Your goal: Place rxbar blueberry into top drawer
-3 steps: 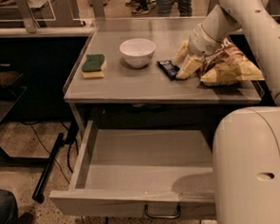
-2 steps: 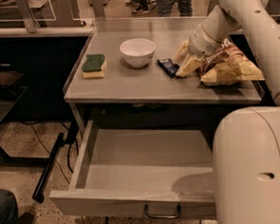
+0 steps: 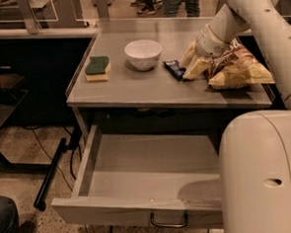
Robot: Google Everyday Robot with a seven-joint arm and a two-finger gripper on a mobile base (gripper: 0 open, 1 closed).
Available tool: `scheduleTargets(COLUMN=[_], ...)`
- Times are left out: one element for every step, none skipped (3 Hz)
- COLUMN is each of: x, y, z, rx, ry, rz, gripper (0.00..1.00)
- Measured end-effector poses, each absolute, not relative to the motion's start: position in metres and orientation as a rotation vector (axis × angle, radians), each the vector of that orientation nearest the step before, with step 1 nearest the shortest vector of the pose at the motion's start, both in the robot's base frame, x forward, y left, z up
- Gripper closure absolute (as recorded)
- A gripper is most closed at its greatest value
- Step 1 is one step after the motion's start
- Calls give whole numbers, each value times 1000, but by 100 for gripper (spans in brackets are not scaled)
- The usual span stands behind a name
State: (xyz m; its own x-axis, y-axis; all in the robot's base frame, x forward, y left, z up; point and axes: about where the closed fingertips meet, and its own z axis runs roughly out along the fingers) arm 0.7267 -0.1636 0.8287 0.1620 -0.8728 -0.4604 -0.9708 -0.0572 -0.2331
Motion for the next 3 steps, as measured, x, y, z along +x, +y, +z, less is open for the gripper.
scheduleTargets(x=[719, 697, 683], y=[-164, -157, -152], z=[849, 873, 882], rx=[-1883, -1797, -1757], ry=[1761, 1757, 1741], rz=[240, 193, 185], gripper=[100, 100, 100])
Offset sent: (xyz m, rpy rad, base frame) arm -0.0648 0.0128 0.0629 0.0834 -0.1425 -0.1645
